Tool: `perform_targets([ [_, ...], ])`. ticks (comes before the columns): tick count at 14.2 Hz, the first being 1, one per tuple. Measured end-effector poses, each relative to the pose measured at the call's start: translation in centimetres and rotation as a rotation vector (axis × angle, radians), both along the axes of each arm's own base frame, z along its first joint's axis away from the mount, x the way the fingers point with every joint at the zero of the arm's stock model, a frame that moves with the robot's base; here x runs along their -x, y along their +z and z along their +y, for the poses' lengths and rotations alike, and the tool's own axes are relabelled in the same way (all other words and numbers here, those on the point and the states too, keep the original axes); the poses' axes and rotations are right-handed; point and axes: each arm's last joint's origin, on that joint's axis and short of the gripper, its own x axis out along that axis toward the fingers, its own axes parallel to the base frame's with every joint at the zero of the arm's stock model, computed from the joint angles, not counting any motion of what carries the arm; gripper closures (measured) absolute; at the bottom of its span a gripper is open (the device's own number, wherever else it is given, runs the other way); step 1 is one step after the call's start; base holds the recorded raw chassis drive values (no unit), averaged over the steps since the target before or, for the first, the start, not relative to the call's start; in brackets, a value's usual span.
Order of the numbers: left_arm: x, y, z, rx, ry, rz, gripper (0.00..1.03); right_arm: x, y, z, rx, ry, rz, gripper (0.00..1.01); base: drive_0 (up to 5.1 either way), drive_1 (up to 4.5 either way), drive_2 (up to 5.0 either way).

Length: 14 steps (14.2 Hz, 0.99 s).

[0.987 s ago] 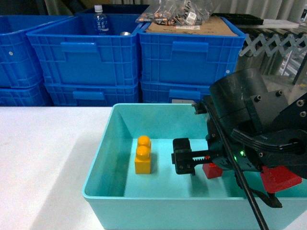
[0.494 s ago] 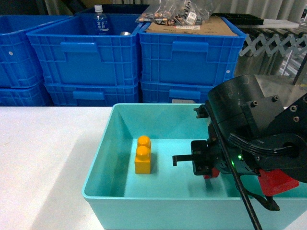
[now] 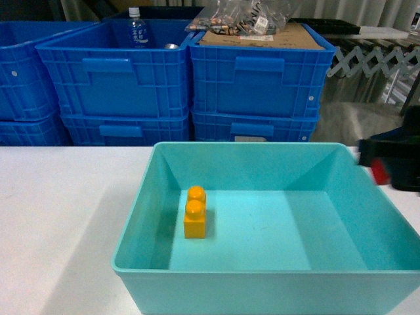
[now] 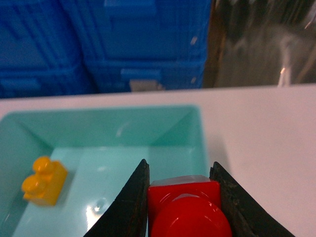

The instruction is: Pick red block from blue box to shelf

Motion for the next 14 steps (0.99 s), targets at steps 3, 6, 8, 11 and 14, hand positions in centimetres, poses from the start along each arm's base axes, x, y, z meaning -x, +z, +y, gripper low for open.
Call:
perform_targets([
  [3,0.0,0.0,0.0,0.000,0.000,0.000,0.05,4.5,-0.2,-2.2,0.068,-0.078,-0.285,0.72,0.0,0.00,0.0],
  [6,0.0,0.0,0.0,0.000,0.004,0.002,0.05,6.0,-1.6,-3.4,0.101,-0.068,-0.293,0.72,0.0,0.00,0.0],
  [8,0.0,0.0,0.0,0.000,0.003,0.002,0.05,6.6,-1.2,-4.0,0.097,-0.078,-0.332,0.72,0.0,0.00,0.0],
  [11,0.0,0.0,0.0,0.000,0.003,0.001,0.05,6.9,-0.9,-4.4,0.085,-0.086,-0.388,0.72,0.0,0.00,0.0],
  [14,0.0,0.0,0.0,0.000,0.000,0.000,0.05,8.2,-2.2,-5.3,0.110,-0.074,-0.316,0.72,0.0,0.00,0.0],
])
